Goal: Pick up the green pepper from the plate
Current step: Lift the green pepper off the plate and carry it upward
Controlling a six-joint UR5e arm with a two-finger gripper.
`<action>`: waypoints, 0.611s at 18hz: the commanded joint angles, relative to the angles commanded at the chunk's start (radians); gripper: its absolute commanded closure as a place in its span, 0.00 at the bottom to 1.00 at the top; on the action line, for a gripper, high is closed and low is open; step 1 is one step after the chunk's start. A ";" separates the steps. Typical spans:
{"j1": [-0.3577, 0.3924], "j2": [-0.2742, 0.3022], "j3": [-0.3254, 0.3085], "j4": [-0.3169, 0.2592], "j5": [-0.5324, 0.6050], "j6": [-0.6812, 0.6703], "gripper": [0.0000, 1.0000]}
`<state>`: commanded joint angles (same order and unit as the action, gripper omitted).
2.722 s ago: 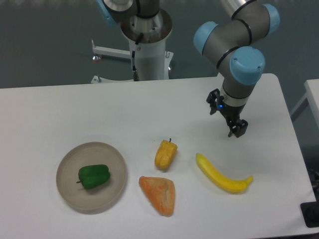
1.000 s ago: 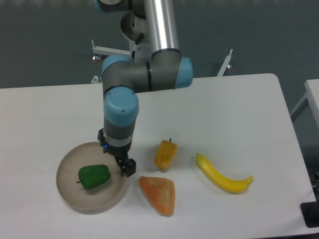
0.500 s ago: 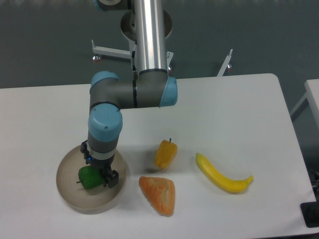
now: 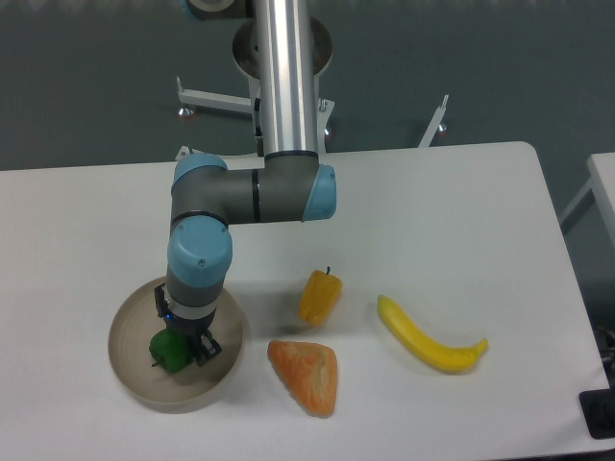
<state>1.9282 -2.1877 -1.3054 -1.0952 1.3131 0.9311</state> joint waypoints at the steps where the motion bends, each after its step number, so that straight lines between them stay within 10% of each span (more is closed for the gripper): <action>1: 0.011 0.025 -0.005 -0.003 0.002 0.000 0.87; 4: 0.070 0.106 -0.015 -0.049 0.008 0.008 0.87; 11: 0.339 0.220 -0.012 -0.371 0.009 0.301 0.94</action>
<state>2.2670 -1.9682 -1.3177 -1.4664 1.3223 1.2317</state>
